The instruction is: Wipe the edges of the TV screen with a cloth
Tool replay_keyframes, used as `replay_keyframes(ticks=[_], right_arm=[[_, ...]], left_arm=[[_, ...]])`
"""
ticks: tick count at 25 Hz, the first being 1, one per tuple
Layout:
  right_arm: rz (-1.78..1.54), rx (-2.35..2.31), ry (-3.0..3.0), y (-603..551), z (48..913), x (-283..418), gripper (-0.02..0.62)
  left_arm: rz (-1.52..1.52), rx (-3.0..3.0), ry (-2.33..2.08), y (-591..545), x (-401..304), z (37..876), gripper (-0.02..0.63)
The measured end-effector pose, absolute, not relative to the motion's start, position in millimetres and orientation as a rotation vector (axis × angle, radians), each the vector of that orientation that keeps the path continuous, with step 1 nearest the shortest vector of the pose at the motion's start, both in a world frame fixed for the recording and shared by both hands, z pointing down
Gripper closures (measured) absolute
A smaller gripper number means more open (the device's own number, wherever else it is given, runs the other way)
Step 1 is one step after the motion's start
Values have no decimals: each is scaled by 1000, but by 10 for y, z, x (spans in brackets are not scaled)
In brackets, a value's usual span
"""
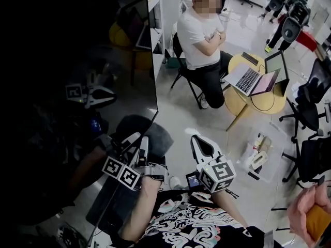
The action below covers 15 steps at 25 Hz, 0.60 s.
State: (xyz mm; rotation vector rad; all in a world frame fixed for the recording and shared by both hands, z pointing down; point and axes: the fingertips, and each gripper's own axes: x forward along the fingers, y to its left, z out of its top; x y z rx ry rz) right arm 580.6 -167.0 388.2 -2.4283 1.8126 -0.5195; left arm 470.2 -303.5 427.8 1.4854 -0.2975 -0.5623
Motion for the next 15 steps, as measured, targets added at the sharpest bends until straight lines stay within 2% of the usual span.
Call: replay_keyframes(ticks=[15], right_arm=[[-489, -2353, 1929, -1769, 3873, 6182, 563]], left_arm=[[-546, 1525, -343, -3020, 4990, 4288, 468]])
